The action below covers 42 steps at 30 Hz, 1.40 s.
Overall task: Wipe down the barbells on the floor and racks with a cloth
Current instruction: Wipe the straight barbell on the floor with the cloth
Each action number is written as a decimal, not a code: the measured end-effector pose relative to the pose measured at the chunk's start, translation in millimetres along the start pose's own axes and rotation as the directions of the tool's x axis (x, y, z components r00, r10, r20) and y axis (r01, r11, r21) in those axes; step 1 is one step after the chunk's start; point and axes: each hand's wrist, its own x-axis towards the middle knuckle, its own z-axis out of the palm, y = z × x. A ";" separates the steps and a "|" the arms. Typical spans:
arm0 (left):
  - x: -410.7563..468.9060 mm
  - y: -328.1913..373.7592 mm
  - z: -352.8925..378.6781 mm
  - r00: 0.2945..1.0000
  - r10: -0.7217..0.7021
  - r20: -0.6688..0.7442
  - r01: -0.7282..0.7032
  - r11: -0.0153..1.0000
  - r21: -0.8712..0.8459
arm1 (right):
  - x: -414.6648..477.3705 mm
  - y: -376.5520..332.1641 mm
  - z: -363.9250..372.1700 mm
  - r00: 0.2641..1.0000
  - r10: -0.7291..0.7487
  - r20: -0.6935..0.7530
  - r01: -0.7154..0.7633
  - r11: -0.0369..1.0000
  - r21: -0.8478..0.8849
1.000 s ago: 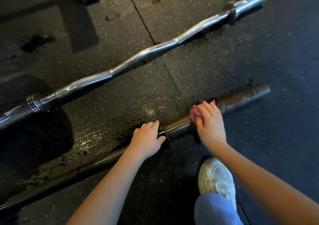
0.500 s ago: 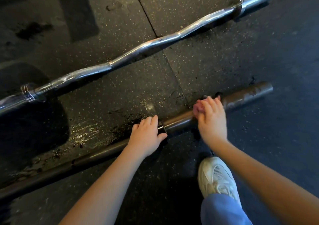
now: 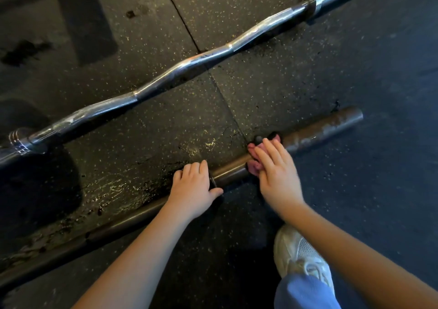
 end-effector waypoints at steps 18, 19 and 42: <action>15.9 34.0 12.6 0.982 0.081 -0.171 -0.058 0.989 0.134 | 11.4 20.0 -11.2 0.940 -0.288 0.181 0.282 0.958 0.057; 15.7 33.8 13.3 0.981 0.083 -0.178 -0.059 0.989 0.135 | 18.0 33.1 -18.5 0.928 -0.315 0.200 0.315 0.948 0.031; 47.0 71.9 4.1 0.973 0.170 -0.159 -0.153 0.982 0.115 | 29.1 68.3 -46.4 0.977 -0.097 0.187 0.102 0.995 -0.018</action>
